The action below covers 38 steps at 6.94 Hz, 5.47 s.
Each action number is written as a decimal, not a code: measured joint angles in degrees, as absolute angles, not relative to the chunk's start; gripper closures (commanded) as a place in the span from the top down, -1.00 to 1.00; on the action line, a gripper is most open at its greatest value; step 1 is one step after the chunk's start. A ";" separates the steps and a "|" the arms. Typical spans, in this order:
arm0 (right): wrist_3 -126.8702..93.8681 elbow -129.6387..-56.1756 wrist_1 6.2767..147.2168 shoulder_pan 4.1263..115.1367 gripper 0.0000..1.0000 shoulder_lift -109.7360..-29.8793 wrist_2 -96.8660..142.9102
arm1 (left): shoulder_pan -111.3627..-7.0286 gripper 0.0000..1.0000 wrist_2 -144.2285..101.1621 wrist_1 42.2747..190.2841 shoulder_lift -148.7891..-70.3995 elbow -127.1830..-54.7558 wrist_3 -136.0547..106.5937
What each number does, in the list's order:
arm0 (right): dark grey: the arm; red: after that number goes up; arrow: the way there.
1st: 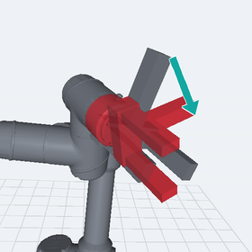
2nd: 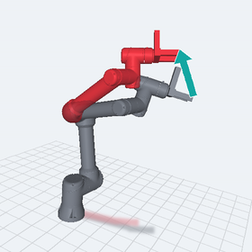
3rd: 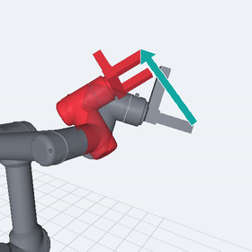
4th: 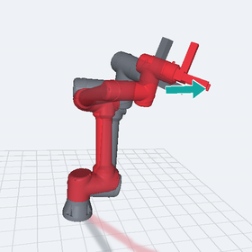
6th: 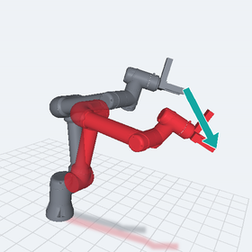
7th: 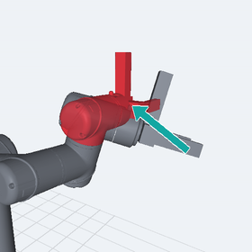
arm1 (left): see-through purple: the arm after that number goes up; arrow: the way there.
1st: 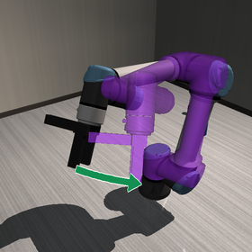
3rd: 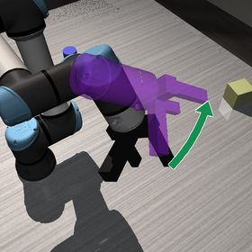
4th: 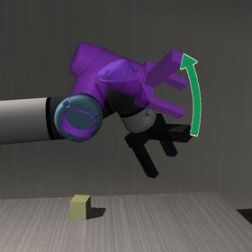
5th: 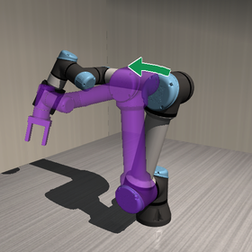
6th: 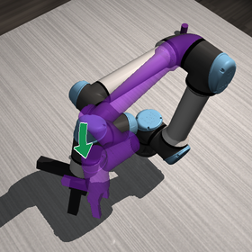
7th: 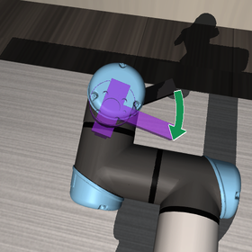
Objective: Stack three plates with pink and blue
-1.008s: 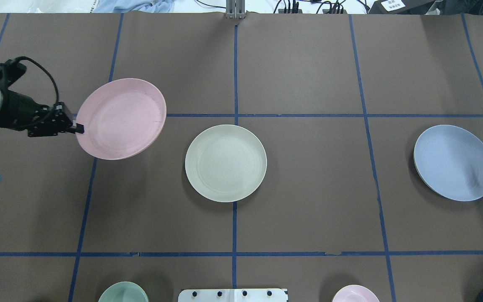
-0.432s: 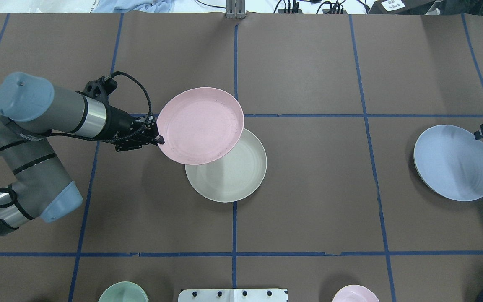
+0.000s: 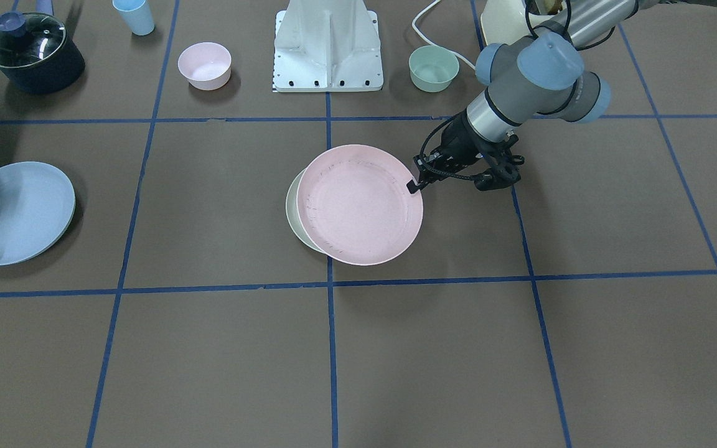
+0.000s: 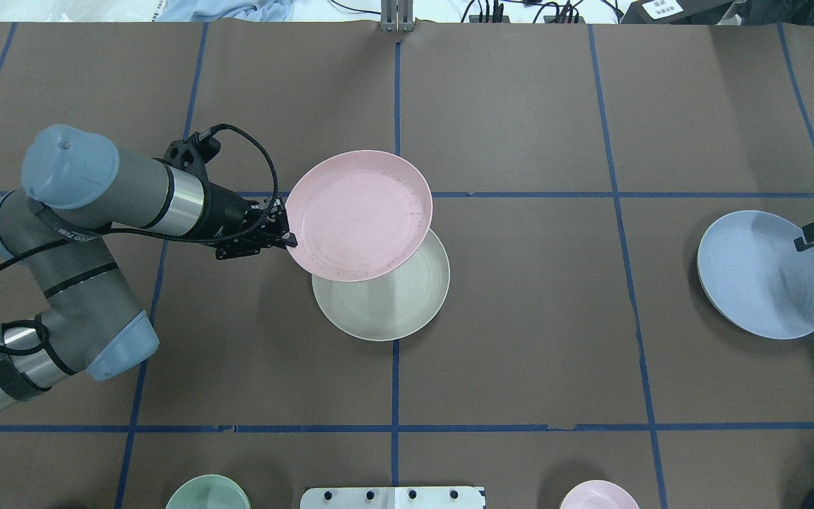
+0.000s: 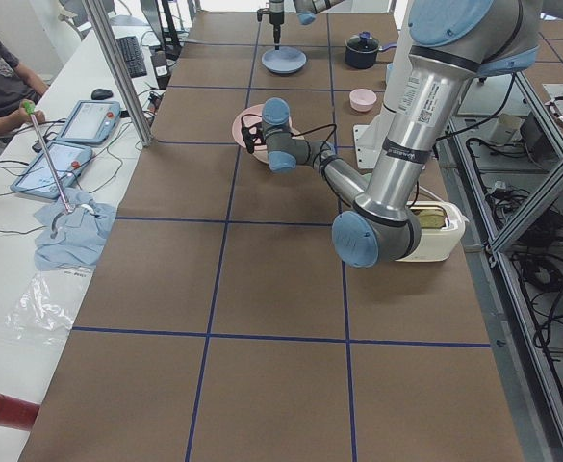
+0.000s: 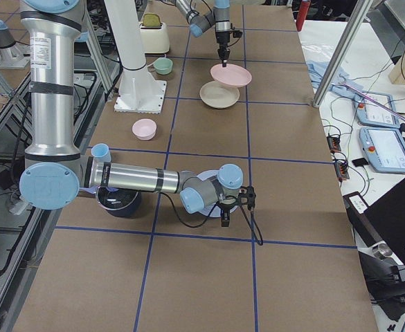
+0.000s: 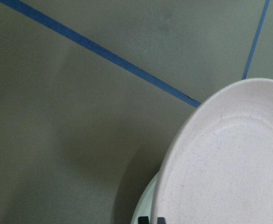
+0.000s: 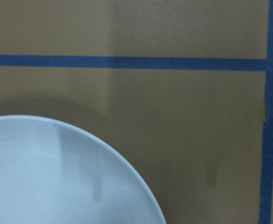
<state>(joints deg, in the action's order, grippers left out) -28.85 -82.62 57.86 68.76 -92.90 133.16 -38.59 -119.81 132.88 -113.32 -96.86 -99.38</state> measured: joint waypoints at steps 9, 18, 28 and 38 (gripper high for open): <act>-29.53 -86.88 58.01 71.64 -1.00 -93.00 144.52 | -31.97 0.99 -113.67 132.80 -113.22 -95.92 -99.09; -70.71 -96.95 58.74 56.37 -1.00 -73.87 137.58 | -46.93 1.00 -118.97 121.18 -105.96 -103.01 -72.84; -81.71 -96.72 68.01 31.60 1.00 -60.12 113.49 | -55.19 1.00 -120.98 117.54 -98.92 -104.14 -53.61; -15.46 -105.92 86.83 70.08 1.00 -89.29 128.86 | -78.24 1.00 -119.94 117.26 -83.32 -100.75 -5.66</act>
<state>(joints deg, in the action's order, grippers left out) -15.46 -105.92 86.83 70.08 -89.29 128.86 -78.24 -119.94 117.26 -83.32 -100.75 -5.66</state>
